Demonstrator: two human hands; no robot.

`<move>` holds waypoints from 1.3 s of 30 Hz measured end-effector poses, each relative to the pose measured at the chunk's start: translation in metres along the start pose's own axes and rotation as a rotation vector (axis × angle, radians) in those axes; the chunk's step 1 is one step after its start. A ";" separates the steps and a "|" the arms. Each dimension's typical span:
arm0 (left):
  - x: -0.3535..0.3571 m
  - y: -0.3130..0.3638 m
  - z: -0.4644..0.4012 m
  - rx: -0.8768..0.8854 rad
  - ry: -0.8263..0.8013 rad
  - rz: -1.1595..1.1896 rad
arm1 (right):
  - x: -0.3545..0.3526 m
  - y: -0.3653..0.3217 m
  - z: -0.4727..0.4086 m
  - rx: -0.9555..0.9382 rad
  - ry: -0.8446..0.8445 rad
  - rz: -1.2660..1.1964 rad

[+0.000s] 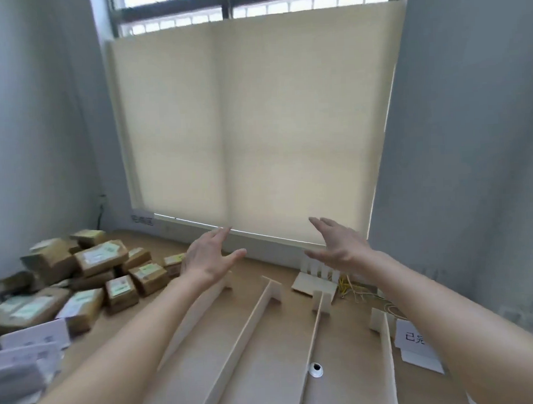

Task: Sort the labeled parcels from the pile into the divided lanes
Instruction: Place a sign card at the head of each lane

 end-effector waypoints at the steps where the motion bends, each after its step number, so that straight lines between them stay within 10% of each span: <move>1: -0.040 -0.023 0.007 -0.021 0.028 -0.027 | -0.014 -0.039 0.003 -0.030 0.010 -0.012; 16: -0.412 -0.276 0.145 -0.349 0.310 -0.201 | -0.078 -0.453 0.046 -0.478 0.083 -0.139; 39: -0.425 -0.557 0.031 -0.492 0.251 -0.232 | 0.090 -0.715 -0.143 -0.613 0.035 -0.192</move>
Point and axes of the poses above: each hand's wrist, its own z-axis away from the middle knuckle, its own x-axis out of the palm, y = z × x, the point moved 8 cm from there along -z, towards the middle knuckle, and after that the axes turned 10 degrees about y, right-handed, at the moved point
